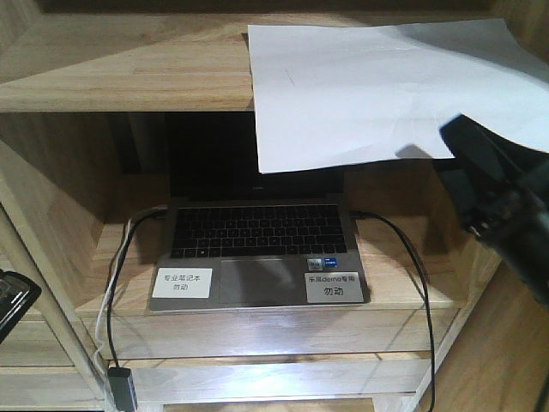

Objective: Grab stapler and paper to desk for stapling

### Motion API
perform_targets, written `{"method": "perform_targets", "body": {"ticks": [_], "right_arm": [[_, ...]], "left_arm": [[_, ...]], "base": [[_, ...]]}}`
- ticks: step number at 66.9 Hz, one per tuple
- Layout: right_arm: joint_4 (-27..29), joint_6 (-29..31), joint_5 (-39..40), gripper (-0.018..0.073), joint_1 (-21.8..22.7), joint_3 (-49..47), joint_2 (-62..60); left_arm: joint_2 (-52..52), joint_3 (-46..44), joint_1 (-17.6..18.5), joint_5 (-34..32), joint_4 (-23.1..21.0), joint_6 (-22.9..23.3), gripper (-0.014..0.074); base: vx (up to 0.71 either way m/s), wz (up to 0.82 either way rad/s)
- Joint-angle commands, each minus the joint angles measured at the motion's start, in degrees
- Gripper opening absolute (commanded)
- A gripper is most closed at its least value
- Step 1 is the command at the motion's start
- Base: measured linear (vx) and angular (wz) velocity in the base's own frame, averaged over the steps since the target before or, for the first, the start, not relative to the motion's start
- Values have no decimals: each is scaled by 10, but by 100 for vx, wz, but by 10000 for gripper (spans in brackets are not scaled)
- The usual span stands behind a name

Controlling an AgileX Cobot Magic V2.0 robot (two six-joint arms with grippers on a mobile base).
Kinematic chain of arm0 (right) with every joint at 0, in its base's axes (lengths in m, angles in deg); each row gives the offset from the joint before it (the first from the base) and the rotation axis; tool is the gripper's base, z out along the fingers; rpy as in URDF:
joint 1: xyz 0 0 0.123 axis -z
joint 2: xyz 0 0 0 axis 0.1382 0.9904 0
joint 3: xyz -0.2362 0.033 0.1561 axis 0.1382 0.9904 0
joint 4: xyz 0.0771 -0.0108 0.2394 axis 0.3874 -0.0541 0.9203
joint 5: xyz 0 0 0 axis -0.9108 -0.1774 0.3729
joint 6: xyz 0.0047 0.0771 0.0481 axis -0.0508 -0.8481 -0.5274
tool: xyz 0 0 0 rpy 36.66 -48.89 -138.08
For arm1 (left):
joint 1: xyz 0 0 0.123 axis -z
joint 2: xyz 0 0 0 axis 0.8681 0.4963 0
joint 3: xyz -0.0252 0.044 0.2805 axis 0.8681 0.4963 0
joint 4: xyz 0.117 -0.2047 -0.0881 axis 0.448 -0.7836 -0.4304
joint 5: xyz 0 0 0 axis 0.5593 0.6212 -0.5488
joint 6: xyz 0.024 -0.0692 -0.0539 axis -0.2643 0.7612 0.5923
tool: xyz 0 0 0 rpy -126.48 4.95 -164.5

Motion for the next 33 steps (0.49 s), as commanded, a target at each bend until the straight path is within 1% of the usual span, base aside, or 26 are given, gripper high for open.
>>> {"method": "perform_targets", "body": {"ticks": [1,5,11,18,28,33], "right_arm": [[36,10,49,536,-11,-40,23],[43,10,64,529,-11,-54,40],[46,10,83,473,-11,-73,53],[55,10,90,317,-11,-80,55],[51,8,99,-15,-11,-80,53],[41,7,99,-13,-11,-80,47]], "left_arm": [[3,-18,3,-61,-2,0,-6],[3,-18,3,-61,-2,0,-6],[3,-18,3,-61,-2,0,-6],[3,-18,3,-61,-2,0,-6],[3,-18,3,-61,-2,0,-6],[3,-18,3,-61,-2,0,-6]], "base": [[0,0],[0,0],[0,0],[0,0],[0,0],[0,0]]}}
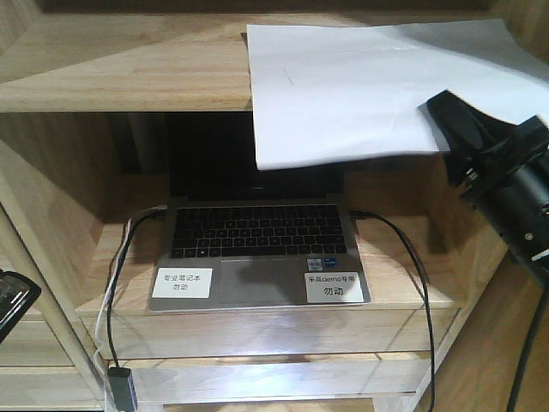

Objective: Grab stapler and paper to desk for stapling
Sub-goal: 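Pinch the paper with the right gripper and pull it off the shelf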

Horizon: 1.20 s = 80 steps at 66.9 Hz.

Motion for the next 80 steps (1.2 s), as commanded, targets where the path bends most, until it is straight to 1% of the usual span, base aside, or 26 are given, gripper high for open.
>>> {"method": "perform_targets", "body": {"ticks": [1,7,21,35,53,69,80], "right_arm": [[-5,4,56,-13,0,-19,-21],[-15,4,53,-12,0,-12,-41],[11,8,17,-9,0,56,-119],[10,8,-10,-9,0,119,-192],[8,10,-22,-9,0,194,-291],[10,3,-51,-9,0,239,-366],[9,1,-56,-8,0,264,-402]], "left_arm": [[3,-18,3,-62,-2,0,-6],[3,-18,3,-62,-2,0,-6],[3,-18,3,-62,-2,0,-6],[3,-18,3,-62,-2,0,-6],[3,-18,3,-62,-2,0,-6],[3,-18,3,-62,-2,0,-6],[3,-18,3,-62,-2,0,-6]], "base": [[0,0],[0,0],[0,0],[0,0],[0,0],[0,0],[0,0]]}}
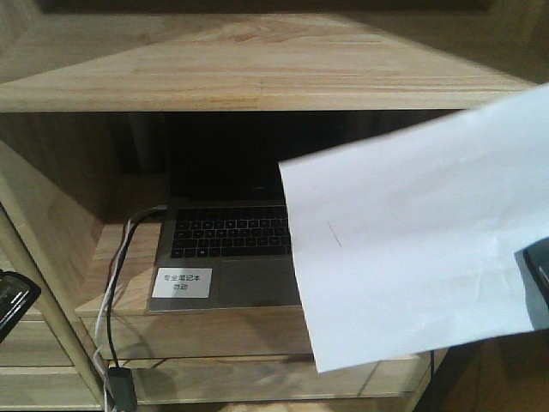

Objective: Grab stapler and paper to desk for stapling
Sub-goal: 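Pinch the paper with the right gripper and pull it off the shelf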

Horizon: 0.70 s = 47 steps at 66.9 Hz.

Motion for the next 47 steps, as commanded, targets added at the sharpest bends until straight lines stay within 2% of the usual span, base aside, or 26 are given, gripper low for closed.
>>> {"method": "perform_targets", "body": {"ticks": [1,47], "right_arm": [[9,1,27,-8,0,0,-15],[8,5,32,-6,0,27,-33]], "left_arm": [[3,-18,3,-62,-2,0,-6],[3,-18,3,-62,-2,0,-6]], "base": [[0,0],[0,0]]}}
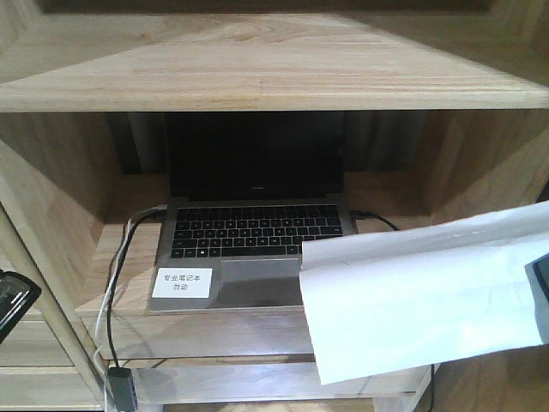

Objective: Grab stapler and paper to desk for stapling
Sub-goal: 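Pinch the paper with the right gripper and pull it off the shelf, then drive the base backward and turn away from the shelf holding both items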

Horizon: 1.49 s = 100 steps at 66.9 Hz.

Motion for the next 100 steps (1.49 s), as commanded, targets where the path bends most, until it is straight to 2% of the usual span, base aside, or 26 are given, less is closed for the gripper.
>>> {"method": "perform_targets", "body": {"ticks": [1,52,100], "right_arm": [[8,6,41,-6,0,13,2],[9,6,41,-6,0,13,2],[9,6,41,-6,0,13,2]], "left_arm": [[3,-18,3,-62,-2,0,-6],[3,-18,3,-61,-2,0,-6],[3,-18,3,-61,-2,0,-6]], "base": [[0,0],[-1,-1],[-14,4]]}}
